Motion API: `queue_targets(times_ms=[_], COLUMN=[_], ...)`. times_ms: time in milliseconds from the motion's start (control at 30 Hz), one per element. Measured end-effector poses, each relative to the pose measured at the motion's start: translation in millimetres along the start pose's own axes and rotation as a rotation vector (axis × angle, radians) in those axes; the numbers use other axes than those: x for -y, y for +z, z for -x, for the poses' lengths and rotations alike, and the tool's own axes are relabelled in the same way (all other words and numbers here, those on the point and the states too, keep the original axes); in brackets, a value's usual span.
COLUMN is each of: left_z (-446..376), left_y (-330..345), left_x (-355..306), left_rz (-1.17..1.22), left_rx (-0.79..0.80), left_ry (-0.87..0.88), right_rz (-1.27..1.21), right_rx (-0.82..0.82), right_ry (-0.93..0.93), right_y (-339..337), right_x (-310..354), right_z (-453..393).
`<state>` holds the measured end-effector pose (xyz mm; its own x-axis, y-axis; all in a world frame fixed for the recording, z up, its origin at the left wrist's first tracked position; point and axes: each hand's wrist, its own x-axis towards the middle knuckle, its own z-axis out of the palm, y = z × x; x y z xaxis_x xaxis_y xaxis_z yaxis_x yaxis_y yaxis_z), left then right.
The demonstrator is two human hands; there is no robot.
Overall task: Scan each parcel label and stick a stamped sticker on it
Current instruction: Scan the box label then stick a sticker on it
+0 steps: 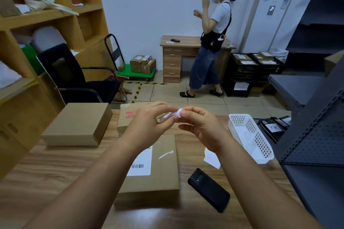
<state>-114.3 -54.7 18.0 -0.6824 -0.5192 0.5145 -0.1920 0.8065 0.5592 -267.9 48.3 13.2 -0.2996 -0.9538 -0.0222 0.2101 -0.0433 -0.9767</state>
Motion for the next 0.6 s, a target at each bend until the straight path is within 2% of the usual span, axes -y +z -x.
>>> queue_targets(times_ms=[167,600], left_z=[3,10], left_y=[-3,-12], left_x=[0,1], left_rz=[0.048,0.131], left_rx=[-0.040,-0.021], left_ry=[-0.033,-0.119], right_rz=[-0.032,-0.004], right_rx=[0.026,0.041], right_ry=[-0.009,-0.040], right_y=[5,16], right_x=[1,-3], right_z=[-1,-7])
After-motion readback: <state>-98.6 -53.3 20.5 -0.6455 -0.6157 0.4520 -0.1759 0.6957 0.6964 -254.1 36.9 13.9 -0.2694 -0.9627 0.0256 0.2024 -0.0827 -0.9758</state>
